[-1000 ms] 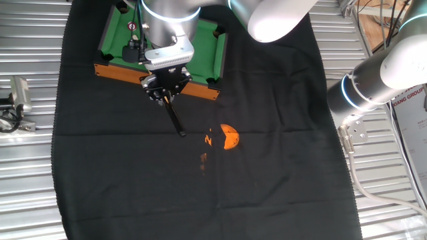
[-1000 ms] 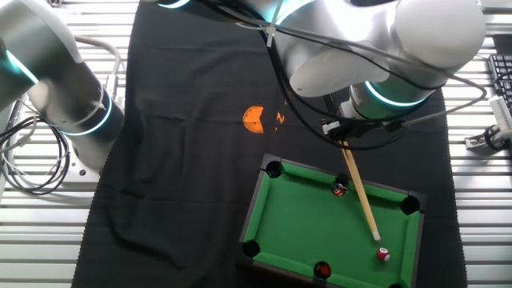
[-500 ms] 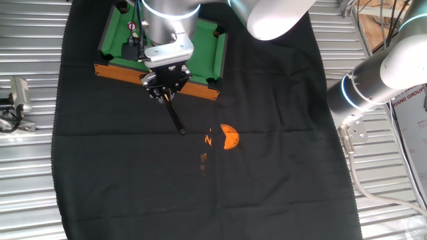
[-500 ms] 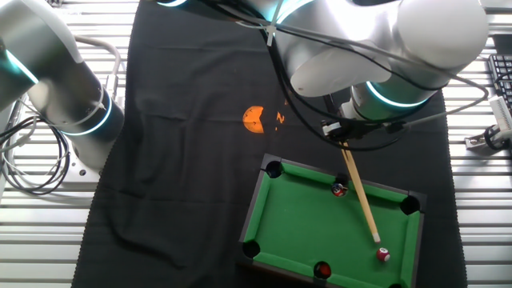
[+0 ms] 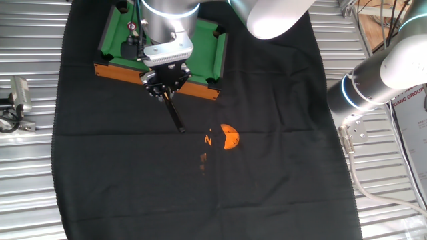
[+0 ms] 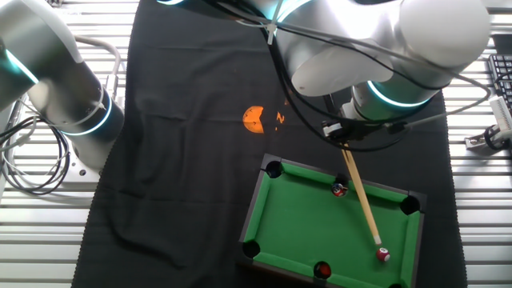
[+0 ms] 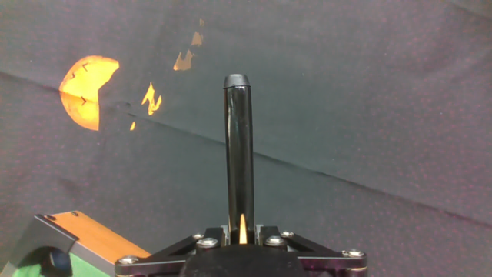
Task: Hit the pool ball
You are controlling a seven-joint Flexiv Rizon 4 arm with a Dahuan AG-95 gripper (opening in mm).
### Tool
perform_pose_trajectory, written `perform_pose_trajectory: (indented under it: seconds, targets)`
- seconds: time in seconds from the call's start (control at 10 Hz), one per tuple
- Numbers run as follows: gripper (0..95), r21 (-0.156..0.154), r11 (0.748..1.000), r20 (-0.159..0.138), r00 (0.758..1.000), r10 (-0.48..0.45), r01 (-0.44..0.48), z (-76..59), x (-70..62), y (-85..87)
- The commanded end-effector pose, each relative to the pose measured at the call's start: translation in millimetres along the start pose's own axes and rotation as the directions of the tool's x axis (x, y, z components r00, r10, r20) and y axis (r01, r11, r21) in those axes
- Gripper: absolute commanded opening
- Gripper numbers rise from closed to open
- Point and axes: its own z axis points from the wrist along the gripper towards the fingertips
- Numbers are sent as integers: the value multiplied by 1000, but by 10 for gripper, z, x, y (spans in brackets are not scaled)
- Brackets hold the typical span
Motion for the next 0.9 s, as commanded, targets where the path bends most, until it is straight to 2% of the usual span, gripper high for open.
perform_pose_trajectory:
  seconds: [0.1,0.2,0.9]
  targets:
    - [0,-1,1000,1,1000,-3,3,-13,20,8]
    - [0,-2,1000,-5,1000,-3,3,-25,38,14]
    - [0,1,1000,7,1000,-5,5,-67,112,36]
